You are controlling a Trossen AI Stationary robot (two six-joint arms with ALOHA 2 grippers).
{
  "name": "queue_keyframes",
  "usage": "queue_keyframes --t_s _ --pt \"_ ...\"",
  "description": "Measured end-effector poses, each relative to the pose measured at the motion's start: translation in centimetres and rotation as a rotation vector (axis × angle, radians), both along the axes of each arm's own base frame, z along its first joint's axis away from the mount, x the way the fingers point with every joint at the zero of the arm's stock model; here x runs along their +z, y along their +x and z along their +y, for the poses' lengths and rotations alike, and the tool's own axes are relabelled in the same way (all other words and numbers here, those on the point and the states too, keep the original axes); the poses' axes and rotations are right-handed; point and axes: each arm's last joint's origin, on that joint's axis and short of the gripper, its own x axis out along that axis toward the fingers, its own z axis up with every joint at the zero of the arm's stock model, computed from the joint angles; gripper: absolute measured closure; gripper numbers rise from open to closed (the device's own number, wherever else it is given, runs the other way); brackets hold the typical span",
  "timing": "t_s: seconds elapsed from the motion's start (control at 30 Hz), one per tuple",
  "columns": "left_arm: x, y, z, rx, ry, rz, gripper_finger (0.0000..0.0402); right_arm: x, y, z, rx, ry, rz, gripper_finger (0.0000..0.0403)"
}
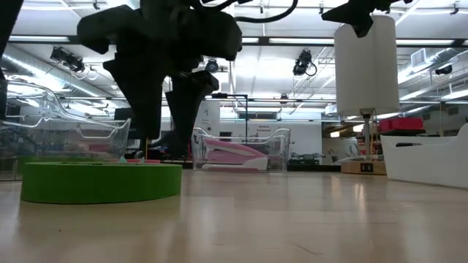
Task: Pick and place Stapler, Stapler remover, tape
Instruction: Put the green tape into the bottom transparent bin
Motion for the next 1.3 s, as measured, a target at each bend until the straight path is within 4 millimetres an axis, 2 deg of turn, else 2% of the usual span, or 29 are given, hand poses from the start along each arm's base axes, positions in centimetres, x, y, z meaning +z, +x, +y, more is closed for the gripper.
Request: queue_keyframes --t_s 0.5,0.73,0.97,1.1,1.3 --pt "-0.1 0.0 -0.1 -0.145 -0.009 0.009 0.0106 0.0 0.0 0.0 0.0 0.0 0.0 0.0175" --pt "-2.2 0.3 -0.1 -0.141 0.009 0.085 0.0106 0.0 0.0 0.0 -0.001 -0.001 0.0 0.0175" --pt "-3.5 0.6 -0.2 -0.142 0.012 0.107 0.0108 0.0 0.0 0.0 -0.003 -0.002 -0.001 0.0175" --pt "-3.9 0.7 -0.2 -0.145 0.013 0.115 0.0133 0.0 0.0 0.0 -0.003 -0.002 0.001 0.0175" --pt "-4.0 0.6 -0.2 -0.144 0.016 0.128 0.0214 0.0 0.0 0.0 -0.003 -0.002 0.001 0.0175"
